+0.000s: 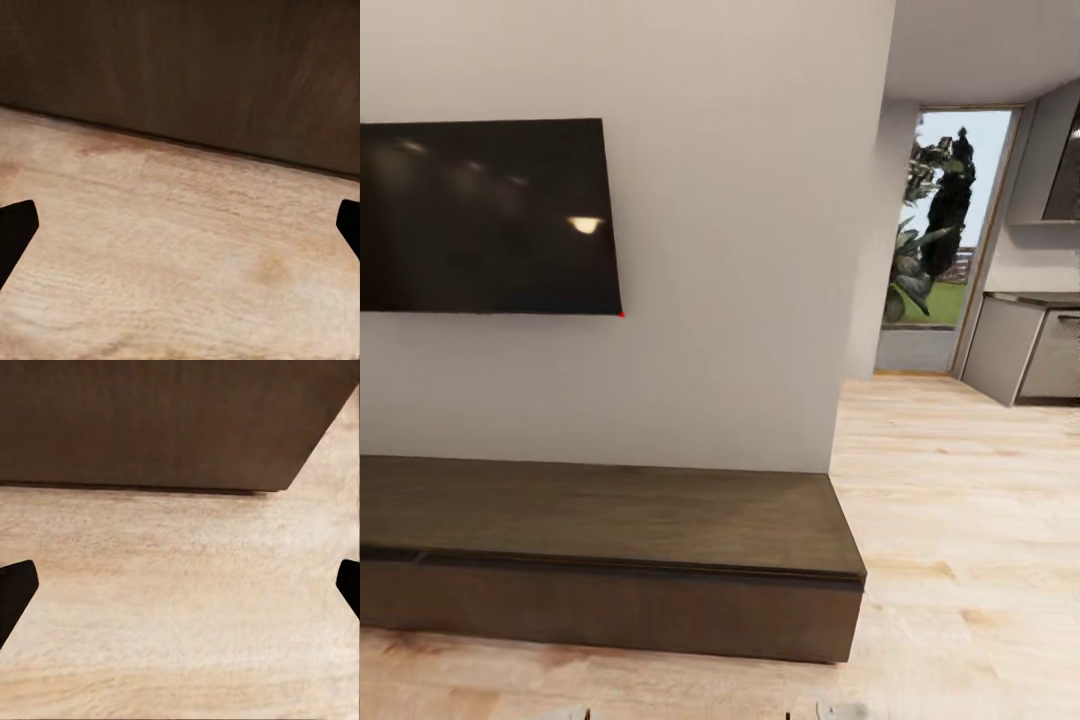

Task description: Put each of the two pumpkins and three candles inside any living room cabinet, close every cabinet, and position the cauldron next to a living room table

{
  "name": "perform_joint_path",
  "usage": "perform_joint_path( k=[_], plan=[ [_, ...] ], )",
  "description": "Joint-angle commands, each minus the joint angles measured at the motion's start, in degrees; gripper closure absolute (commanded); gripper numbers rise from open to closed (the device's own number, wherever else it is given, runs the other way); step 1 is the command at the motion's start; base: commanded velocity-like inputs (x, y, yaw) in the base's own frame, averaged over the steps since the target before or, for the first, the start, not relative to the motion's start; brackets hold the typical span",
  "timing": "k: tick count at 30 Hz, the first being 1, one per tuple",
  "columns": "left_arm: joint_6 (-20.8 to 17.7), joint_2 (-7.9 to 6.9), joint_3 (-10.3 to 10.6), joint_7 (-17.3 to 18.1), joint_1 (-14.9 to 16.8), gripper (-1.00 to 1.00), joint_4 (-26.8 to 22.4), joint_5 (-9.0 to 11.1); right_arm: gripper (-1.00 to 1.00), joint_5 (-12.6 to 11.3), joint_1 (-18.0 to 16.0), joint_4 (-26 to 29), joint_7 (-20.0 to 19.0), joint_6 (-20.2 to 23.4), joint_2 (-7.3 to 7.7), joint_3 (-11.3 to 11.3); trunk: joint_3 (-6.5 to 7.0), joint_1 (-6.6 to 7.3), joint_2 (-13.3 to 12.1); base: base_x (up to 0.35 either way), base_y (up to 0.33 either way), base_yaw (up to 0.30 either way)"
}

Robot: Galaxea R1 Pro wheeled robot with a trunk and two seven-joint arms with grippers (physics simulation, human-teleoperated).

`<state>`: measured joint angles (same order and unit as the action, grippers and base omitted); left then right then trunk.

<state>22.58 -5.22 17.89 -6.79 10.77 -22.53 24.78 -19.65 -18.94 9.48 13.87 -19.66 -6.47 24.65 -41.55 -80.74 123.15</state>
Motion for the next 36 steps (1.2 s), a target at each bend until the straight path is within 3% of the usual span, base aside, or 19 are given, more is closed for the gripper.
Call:
perform_joint_path(
  k=[1, 5, 9, 17, 23, 24, 30, 36],
  plan=[
    [0.3, -0.64, 0.2, 0.8, 0.0, -1.0, 0.3, 1.1, -1.0, -0.5, 0.0, -0.1, 0.2, -0.9, 1.35, 0.6, -0.06, 0.05, 0.0, -0.329, 0.0, 0.0],
    [1.8, -3.43, -1.3, 8.2, 0.0, -1.0, 2.2, 6.3, -1.0, -1.1, 0.0, -0.4, 0.2, -5.6, 6.27, 0.3, -0.06, 0.05, 0.0, -0.329, 0.0, 0.0],
    [4.5, -4.57, -1.6, 10.6, 0.0, -1.0, 4.4, 8.3, -1.0, -2.9, 0.0, -0.4, 0.2, -7.9, 8.53, 0.3, -0.06, 0.05, 0.0, -0.329, 0.0, 0.0],
    [5.8, -5.01, -1.7, 11.4, 0.0, -1.0, 5.9, 9.0, -1.0, -4.0, 0.0, -0.9, 0.1, -8.8, 9.36, 0.6, -0.06, 0.05, 0.0, -0.304, 0.0, 0.0],
    [6.1, -5.0, -1.7, 11.4, 0.0, -1.0, 6.7, 9.1, -1.0, -4.2, 0.0, -5.1, -0.2, -9.0, 9.97, 0.5, -0.06, 0.05, 0.0, -0.039, 0.0, 0.0],
    [6.8, -4.86, -1.7, 11.2, 0.0, -1.0, 7.3, 9.0, -1.0, -4.2, 0.0, -5.5, -0.4, -8.9, 11.01, 0.4, 0.12, 0.27, -0.4, -0.005, 0.0, 0.0],
    [7.0, -4.59, -1.6, 11.0, 0.0, -1.0, 7.6, 8.8, -1.0, -4.2, 0.0, -5.7, -0.5, -8.6, 12.56, 0.4, 1.2, 1.58, -2.8, -0.002, 0.0, 0.0],
    [6.6, -4.66, -1.9, 10.8, 0.0, -1.0, 7.9, 9.1, -1.0, -3.8, 0.0, -5.7, -0.6, -8.4, 15.98, 0.5, 2.28, 2.9, -5.2, 0.0, 0.0, 0.0]
  ],
)
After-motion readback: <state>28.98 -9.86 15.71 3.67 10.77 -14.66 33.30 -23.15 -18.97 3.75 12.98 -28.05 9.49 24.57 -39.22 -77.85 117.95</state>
